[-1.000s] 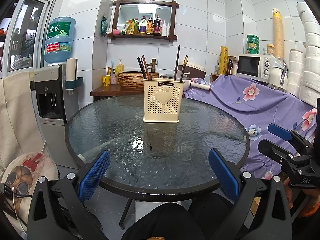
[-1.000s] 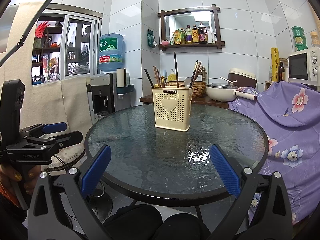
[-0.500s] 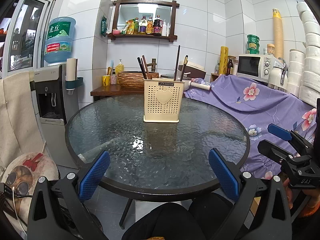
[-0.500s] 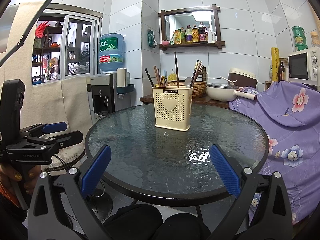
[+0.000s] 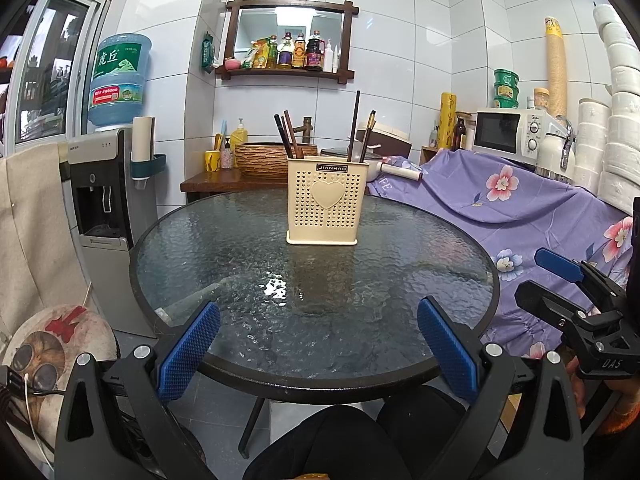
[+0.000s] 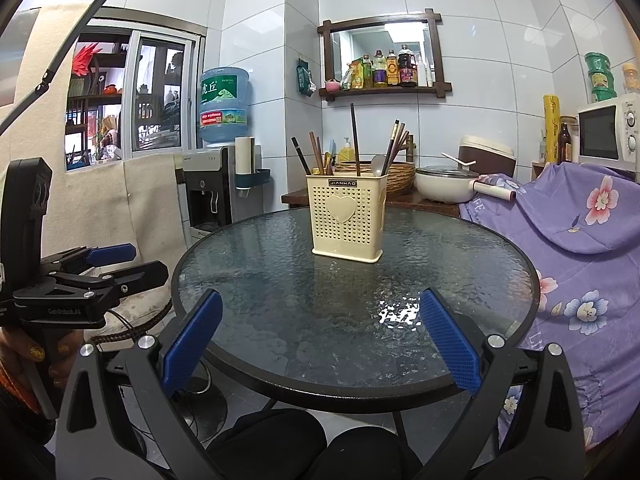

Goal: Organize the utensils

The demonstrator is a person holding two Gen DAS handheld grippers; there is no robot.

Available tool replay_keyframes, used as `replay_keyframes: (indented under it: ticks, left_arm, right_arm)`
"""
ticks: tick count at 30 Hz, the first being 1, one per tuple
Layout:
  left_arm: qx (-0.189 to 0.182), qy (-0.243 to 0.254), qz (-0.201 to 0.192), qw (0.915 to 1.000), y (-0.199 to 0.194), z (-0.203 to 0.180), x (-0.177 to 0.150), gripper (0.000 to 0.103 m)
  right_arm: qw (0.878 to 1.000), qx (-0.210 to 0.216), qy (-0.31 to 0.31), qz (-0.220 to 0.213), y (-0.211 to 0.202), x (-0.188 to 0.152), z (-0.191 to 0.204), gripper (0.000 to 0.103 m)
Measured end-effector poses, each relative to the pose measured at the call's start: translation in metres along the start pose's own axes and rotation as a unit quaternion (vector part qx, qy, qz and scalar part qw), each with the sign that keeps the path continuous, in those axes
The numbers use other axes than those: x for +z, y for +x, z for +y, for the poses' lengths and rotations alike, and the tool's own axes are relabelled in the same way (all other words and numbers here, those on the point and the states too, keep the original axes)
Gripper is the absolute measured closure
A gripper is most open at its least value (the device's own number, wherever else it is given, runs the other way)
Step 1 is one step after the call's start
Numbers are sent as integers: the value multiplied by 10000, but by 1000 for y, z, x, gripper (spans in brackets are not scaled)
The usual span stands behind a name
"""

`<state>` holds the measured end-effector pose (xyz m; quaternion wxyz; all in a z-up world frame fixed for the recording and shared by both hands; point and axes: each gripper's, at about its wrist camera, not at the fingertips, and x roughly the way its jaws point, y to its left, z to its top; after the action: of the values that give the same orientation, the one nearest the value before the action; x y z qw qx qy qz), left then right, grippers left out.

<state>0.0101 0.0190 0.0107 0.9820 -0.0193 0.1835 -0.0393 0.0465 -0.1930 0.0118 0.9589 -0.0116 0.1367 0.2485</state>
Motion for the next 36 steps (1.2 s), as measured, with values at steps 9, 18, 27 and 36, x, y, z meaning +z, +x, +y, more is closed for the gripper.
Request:
replay_keyframes:
  ticks: [9,18,27,36]
  left_arm:
    - [-47,-75,-53,9999,-1,1,-1,6]
    - [-11,-25,-8,10000,0,-1,-1,6]
    - [7,-11,-10,10000,1,-2,-1,6]
    - [6,-10,-12,10000,1,-2,-1,6]
  right_arm:
    - [10000,-1,5,-4,0,1,0,6]
    - [10000,-6,18,4,1,0,-2,6]
    - [10000,-3,3,12,1,0,-3,6]
    - [10000,2,1,19,1,0,-4,6]
